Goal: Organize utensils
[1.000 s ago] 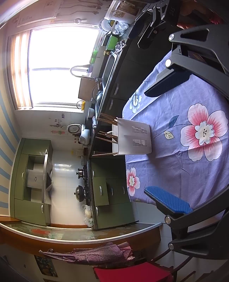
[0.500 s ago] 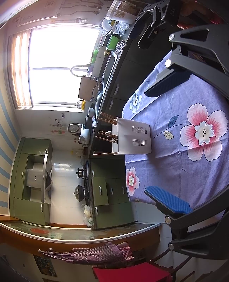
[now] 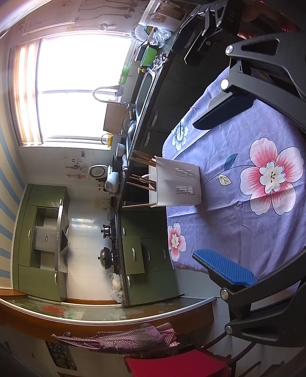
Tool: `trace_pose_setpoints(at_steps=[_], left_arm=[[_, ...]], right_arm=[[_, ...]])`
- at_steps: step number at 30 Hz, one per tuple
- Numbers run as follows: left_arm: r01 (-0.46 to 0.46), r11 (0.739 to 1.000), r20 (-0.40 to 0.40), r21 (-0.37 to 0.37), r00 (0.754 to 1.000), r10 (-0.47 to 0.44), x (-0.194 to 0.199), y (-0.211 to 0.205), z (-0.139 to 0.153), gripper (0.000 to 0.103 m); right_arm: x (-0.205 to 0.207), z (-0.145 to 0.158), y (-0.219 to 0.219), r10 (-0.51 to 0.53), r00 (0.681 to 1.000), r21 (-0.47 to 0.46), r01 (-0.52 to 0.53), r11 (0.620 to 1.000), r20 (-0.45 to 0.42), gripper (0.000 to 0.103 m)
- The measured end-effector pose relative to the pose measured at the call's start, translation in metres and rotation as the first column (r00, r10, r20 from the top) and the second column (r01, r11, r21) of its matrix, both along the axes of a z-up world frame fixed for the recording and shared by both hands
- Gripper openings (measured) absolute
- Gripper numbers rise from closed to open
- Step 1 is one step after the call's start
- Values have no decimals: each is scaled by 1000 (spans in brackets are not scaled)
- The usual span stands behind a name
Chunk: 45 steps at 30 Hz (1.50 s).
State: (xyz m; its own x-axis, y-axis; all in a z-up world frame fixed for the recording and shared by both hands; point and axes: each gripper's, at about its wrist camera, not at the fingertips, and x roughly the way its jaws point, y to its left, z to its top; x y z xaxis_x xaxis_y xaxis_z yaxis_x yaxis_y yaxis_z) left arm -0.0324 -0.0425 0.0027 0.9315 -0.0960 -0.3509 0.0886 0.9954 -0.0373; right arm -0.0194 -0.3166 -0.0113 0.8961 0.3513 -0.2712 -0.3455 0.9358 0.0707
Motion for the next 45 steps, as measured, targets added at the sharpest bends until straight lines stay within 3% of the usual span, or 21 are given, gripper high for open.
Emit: trace_pose_setpoints(at_steps=[33,45], left_arm=[[-28,999,-64,-34,998,26,12,2,-6,96],[-28,999,-38,-38,999,27,14,3,-7,96]], right_arm=[[7,-6,3,1,1000,-14,-2,1000,-19,98],[9,-9,4,1,1000,-16,-2,1000,-24,98]])
